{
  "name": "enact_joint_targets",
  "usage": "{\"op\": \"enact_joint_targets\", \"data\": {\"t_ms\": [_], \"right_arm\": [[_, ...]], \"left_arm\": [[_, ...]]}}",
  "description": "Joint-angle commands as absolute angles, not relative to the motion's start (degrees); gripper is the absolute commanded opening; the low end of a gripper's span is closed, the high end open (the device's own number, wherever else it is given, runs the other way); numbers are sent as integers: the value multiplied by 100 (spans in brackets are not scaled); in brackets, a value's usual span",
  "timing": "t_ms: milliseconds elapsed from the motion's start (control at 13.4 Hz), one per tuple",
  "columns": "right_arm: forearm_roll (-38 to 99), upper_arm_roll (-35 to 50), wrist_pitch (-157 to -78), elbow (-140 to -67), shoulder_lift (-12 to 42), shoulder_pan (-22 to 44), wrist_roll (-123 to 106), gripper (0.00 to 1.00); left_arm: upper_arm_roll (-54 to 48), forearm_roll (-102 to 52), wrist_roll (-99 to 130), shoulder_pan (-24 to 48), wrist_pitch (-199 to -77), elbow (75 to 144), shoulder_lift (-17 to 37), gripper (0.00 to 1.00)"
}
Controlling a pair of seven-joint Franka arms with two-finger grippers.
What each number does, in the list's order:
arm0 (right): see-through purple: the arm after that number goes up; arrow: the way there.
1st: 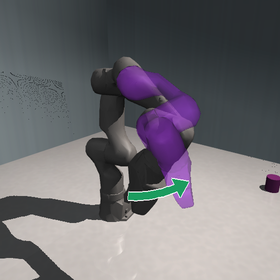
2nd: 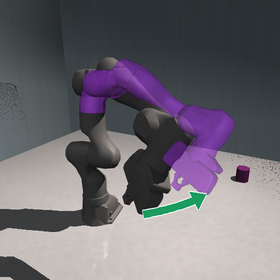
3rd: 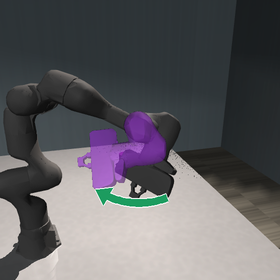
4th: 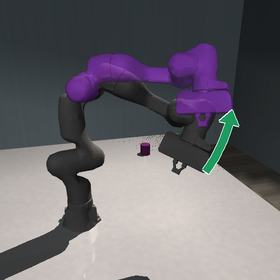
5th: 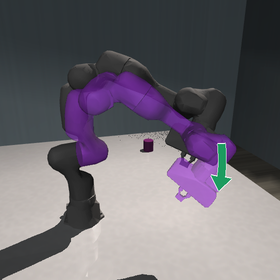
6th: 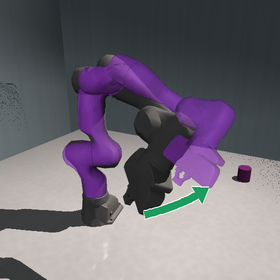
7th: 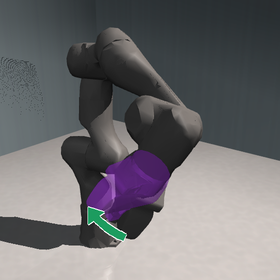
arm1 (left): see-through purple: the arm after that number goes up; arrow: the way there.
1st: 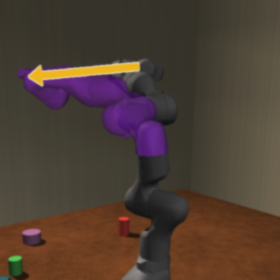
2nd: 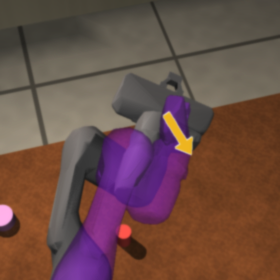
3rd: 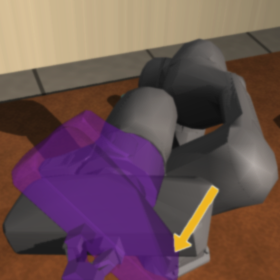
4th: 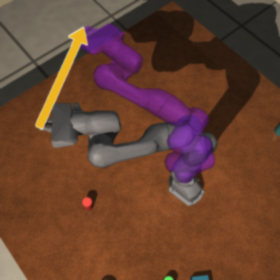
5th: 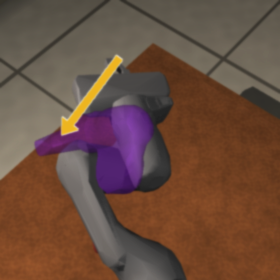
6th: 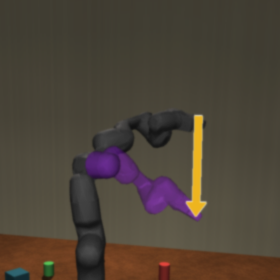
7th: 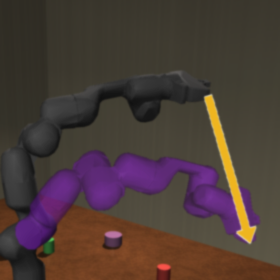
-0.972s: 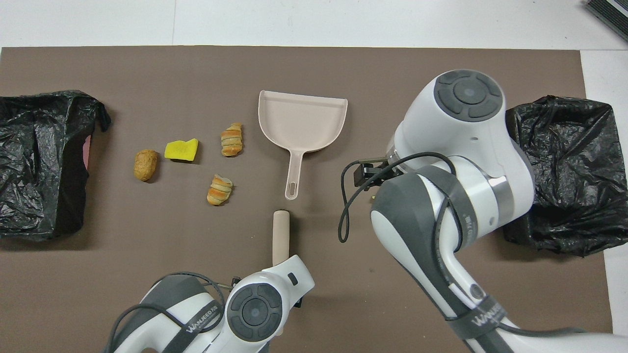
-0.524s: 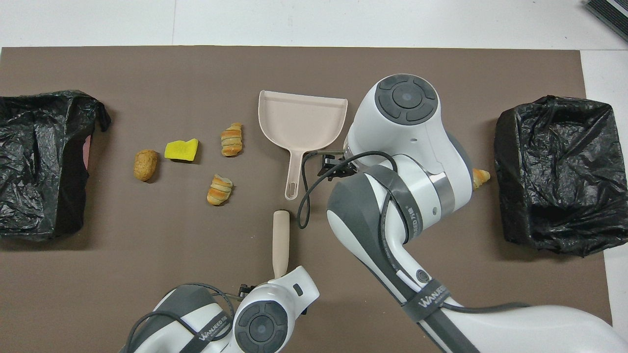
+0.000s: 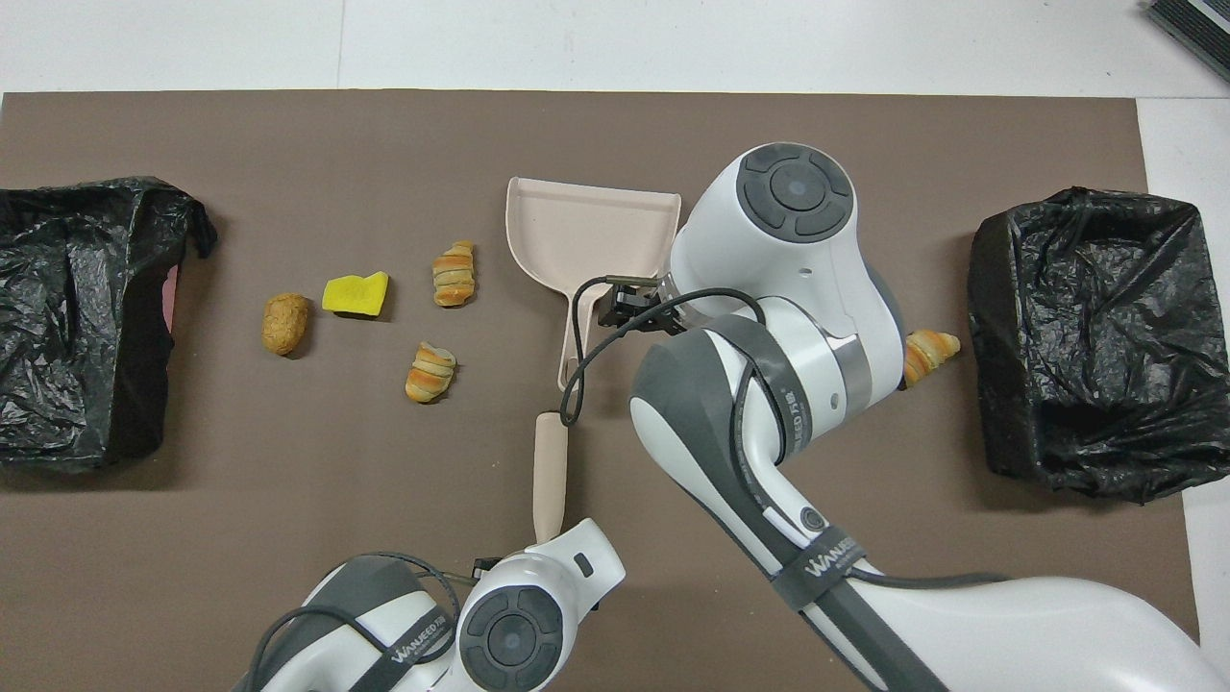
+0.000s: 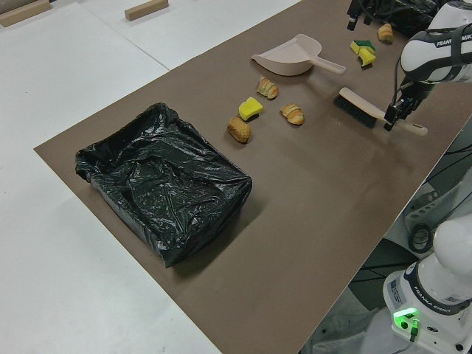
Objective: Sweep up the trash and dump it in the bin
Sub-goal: 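Lift the dustpan with the right gripper while the left gripper carries the brush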
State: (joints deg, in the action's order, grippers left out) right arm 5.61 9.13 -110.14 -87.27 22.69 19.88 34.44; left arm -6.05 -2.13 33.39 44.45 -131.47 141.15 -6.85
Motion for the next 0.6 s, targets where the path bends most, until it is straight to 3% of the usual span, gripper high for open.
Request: {"op": "enact_joint_targets", "data": {"t_ms": [0, 299, 524], "right_arm": [[633, 897, -11275, -8272, 2793, 2266, 3839, 100], [352, 896, -11663, -8104, 3260, 2487, 3973, 100], [273, 896, -11848, -8104, 3340, 2566, 3938, 76]], "left_arm": [[-519, -281, 3278, 4456, -13131, 14045, -685, 0], [-483, -272, 3034, 4168, -12615, 13993, -878, 0], [-475, -272, 2428, 3623, -11902, 13957, -1299, 0]]}}
